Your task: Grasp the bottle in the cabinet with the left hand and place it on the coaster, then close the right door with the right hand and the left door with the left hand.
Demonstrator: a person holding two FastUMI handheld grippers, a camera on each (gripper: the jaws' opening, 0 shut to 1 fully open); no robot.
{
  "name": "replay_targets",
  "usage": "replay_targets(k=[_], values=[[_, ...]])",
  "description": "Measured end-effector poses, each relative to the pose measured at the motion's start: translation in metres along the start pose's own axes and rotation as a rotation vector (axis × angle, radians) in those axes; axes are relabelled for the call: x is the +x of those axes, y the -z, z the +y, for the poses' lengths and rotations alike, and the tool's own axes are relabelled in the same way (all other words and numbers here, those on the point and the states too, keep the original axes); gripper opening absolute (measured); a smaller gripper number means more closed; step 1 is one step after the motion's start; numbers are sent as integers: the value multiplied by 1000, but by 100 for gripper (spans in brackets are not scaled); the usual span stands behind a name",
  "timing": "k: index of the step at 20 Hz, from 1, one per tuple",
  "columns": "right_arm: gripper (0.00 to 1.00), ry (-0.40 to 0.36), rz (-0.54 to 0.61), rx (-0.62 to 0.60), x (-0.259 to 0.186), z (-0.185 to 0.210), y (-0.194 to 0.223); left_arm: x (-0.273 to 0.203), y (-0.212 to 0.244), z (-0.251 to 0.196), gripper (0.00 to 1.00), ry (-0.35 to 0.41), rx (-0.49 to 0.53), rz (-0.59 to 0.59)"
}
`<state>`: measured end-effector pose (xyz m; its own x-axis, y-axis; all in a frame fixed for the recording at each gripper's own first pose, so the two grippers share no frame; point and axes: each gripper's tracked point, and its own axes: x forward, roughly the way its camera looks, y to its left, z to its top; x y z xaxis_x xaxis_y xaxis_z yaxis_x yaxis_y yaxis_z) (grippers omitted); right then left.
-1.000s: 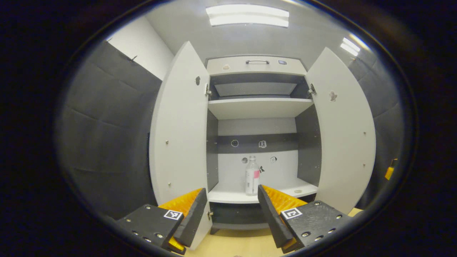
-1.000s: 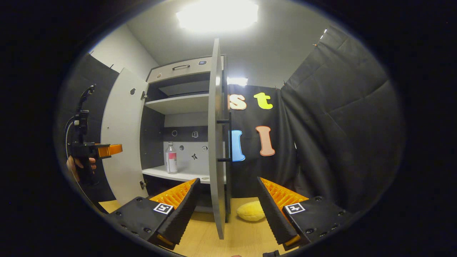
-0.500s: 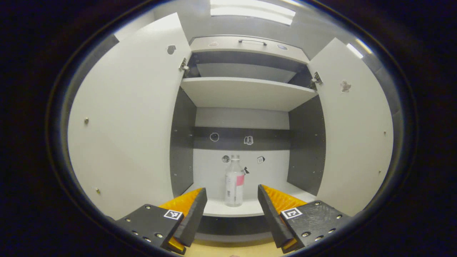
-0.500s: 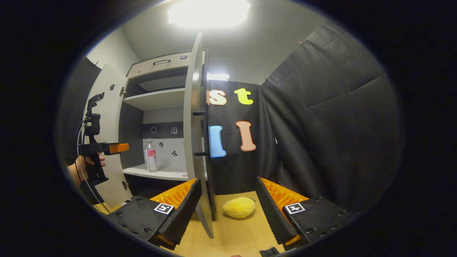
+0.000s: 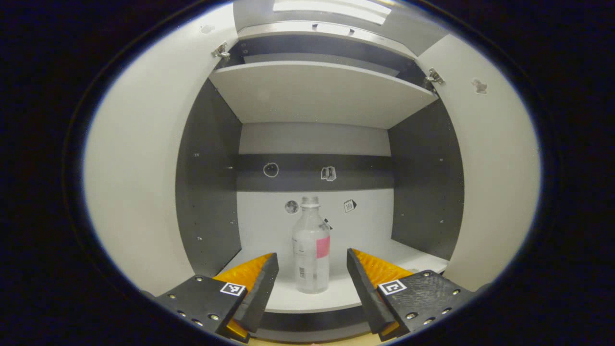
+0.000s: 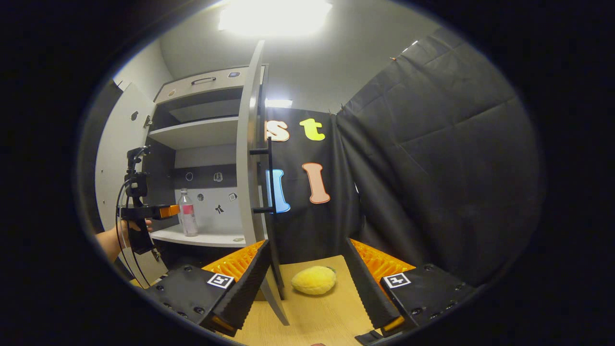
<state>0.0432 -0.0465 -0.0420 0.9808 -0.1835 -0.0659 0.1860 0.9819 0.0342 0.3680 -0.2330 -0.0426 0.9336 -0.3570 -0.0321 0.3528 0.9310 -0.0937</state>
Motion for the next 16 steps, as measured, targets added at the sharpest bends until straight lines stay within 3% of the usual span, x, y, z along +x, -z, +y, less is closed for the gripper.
replay_targets(k=[9,11,12,13,15,16], values=[[97,55,40,-26,8,0,7,71,44,5,84,11,-8,80],[97,54,47,-41,8,0,9,80,42,5,92,-2,1,83],[97,51,51,-46,7,1,10,83,41,5,84,-2,3,83],[97,45,52,-51,6,2,9,84,42,2,84,10,6,87],[95,36,51,-56,4,3,8,86,41,2,70,11,9,96],[97,28,50,-57,4,3,8,84,39,2,70,7,3,97]])
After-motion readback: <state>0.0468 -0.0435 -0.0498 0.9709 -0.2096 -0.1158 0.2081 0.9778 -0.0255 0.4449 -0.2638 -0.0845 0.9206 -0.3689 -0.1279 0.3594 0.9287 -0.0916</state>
